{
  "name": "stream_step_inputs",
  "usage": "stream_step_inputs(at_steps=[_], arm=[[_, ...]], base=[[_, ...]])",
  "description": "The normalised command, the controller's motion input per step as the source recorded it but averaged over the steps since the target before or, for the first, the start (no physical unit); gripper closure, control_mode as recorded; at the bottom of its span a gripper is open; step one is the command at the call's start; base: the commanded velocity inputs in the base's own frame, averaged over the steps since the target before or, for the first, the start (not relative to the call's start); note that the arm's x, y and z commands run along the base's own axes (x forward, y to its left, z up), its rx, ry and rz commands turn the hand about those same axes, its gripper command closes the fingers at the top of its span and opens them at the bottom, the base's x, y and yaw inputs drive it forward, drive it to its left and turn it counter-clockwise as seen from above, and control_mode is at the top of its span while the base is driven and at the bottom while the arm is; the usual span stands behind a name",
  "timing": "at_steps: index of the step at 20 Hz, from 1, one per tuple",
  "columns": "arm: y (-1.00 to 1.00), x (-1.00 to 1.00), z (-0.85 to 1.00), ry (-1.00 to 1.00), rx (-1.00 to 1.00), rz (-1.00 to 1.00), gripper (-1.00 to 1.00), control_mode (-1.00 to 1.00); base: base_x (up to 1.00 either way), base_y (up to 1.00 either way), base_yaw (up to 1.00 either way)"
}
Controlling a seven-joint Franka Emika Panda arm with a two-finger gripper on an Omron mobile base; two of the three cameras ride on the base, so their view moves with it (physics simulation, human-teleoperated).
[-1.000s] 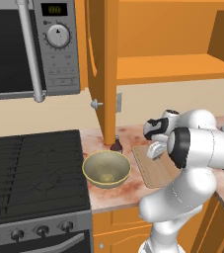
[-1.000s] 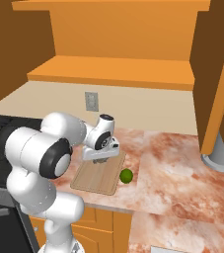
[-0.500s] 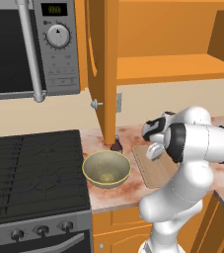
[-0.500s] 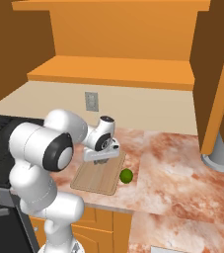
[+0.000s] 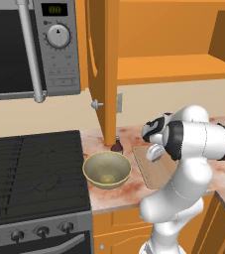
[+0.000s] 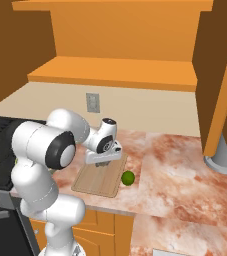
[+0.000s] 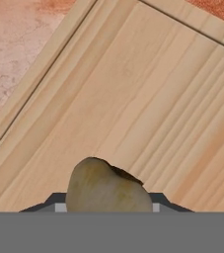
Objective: Open the cabinet. Place the bowl and condiment on the counter. Then place the lime and garlic on the cutting board.
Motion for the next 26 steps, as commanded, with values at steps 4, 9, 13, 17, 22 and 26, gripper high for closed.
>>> stream_step_inputs(at_steps=[4, 9, 13, 17, 22, 26], arm=[[0.0, 0.0, -0.01, 0.0, 0.0, 0.0, 1.0, -1.0], [0.0, 0.0, 0.0, 0.0, 0.0, 0.0, -1.0, -1.0], [-0.01, -0.09, 0.05, 0.0, 0.0, 0.0, -1.0, -1.0], [-0.11, -0.32, 0.32, -0.01, 0.04, 0.0, -1.0, -1.0], [-0.05, -0.28, 0.54, 0.0, 0.08, 0.0, -1.0, -1.0], [-0.05, -0.28, 0.59, 0.0, 0.09, 0.0, -1.0, -1.0]], base=[[0.0, 0.0, 0.0], [0.0, 0.0, 0.0], [0.0, 0.0, 0.0], [0.0, 0.0, 0.0], [0.0, 0.0, 0.0], [0.0, 0.0, 0.0]])
